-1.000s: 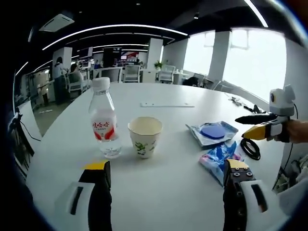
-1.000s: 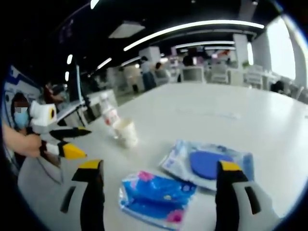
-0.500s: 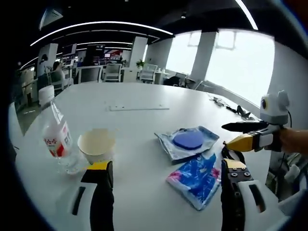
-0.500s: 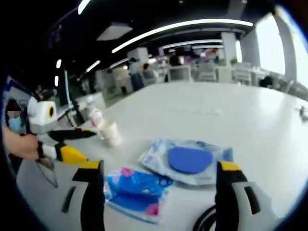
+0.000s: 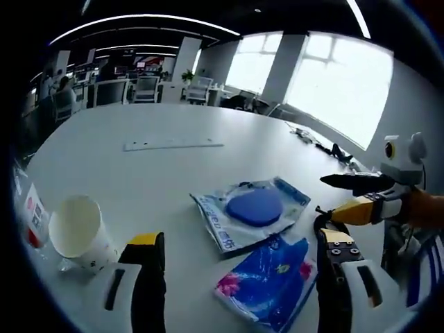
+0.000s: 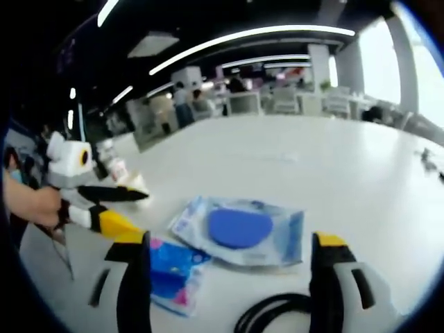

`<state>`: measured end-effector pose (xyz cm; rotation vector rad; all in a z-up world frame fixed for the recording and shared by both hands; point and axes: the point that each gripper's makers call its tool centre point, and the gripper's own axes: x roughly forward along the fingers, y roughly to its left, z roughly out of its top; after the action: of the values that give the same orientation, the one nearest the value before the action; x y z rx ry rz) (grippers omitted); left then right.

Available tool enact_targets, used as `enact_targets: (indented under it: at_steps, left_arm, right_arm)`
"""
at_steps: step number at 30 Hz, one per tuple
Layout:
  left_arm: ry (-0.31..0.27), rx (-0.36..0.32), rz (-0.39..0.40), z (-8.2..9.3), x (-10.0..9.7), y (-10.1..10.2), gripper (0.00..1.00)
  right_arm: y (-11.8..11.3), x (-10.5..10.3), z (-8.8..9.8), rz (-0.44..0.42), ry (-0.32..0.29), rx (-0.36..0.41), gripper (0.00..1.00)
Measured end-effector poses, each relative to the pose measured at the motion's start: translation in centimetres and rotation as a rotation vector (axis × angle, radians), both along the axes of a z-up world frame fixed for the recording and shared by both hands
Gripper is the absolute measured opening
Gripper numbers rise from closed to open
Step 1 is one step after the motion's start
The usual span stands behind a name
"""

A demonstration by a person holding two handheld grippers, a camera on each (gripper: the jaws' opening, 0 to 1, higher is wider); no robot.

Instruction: Arrange the tabletop items into an orderly group along one side of the table until the central work area is clear of visible clutter.

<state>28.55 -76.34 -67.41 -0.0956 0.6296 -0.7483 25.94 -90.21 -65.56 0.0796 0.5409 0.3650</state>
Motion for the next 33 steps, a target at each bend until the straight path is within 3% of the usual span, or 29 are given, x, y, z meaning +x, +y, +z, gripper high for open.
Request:
enact_targets:
  at_steps: [6,10,15,21,24,27,29,33]
  left_arm:
    - [0.031,0.015,-0.003,-0.9,0.9,-0.5,0.9]
    - [0.128,0.001,0.023,-2.0,1.1,-0.9,0.85]
    - [0.145,0.008,0.042,-2.8,2.0,-1.1,0.83]
    - [0.169,0.028,0.039,-3.4,2.0,-1.4,0.81]
    - [0.185,0.032,0.041,-3.7,2.0,-1.5,0.8]
    - [0.229,0.025,0.04,-4.2,1.7,-1.9,0.74]
    - [0.245,0.033,0.044,-4.6,1.7,-1.9,0.69]
    - [0.253,0.028,0.057,-4.7,1.9,-2.0,0.67]
  right_arm:
    - [-1.1,0.8,-0.8,-0.016,0.016,-0.005,0.9]
    - [-2.3,1.8,-1.3,-0.051,0.02,0.004,0.87]
    - [-3.8,3.0,-2.2,-0.108,0.055,0.033,0.83]
    - [-4.8,4.1,-2.3,-0.138,0.043,0.041,0.66]
    - [-5.1,4.2,-3.8,-0.158,0.097,0.052,0.61]
    - [-5.3,3.6,-5.9,-0.142,0.199,0.026,0.51]
    - [-5.3,4.1,-6.3,-0.14,0.18,0.012,0.45]
    - [-5.5,4.3,-6.5,-0.163,0.197,0.044,0.39]
